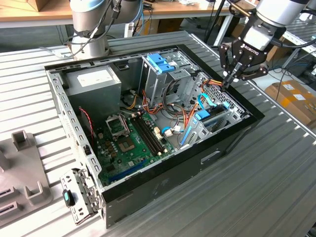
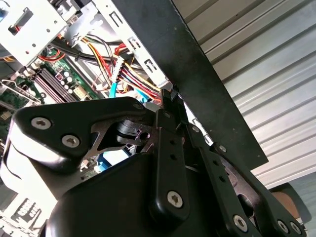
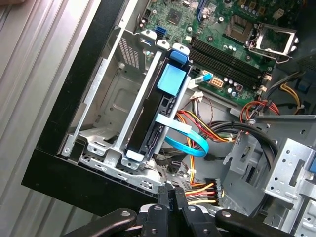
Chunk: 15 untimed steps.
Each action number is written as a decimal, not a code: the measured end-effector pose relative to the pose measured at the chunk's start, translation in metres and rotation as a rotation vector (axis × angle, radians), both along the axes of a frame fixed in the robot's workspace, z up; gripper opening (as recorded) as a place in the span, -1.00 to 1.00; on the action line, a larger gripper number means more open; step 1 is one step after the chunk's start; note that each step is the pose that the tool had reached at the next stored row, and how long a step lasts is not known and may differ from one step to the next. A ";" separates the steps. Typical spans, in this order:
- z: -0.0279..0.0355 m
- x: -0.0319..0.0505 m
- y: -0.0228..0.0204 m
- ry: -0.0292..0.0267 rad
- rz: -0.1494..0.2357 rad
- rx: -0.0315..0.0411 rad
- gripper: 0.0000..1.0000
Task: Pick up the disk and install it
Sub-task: 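Insert the second disk wire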
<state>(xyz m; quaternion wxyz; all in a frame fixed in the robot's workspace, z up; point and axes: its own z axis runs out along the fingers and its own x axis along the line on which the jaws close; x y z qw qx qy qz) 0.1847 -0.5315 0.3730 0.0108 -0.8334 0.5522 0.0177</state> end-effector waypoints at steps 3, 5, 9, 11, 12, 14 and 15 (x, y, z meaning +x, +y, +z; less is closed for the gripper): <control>0.0000 0.0000 0.0000 0.0000 -0.003 0.0000 -0.67; 0.0000 0.0000 0.0000 0.0000 -0.003 0.0000 -0.67; 0.0000 0.0000 0.0000 0.0000 -0.003 0.0000 -0.67; 0.0000 0.0000 0.0000 0.0000 -0.003 0.0000 -0.67; 0.0000 0.0000 0.0000 0.0000 -0.003 0.0000 -0.67; 0.0000 0.0000 0.0000 0.0000 -0.003 0.0000 -0.67; 0.0000 0.0000 0.0000 0.0000 -0.004 0.0000 -0.67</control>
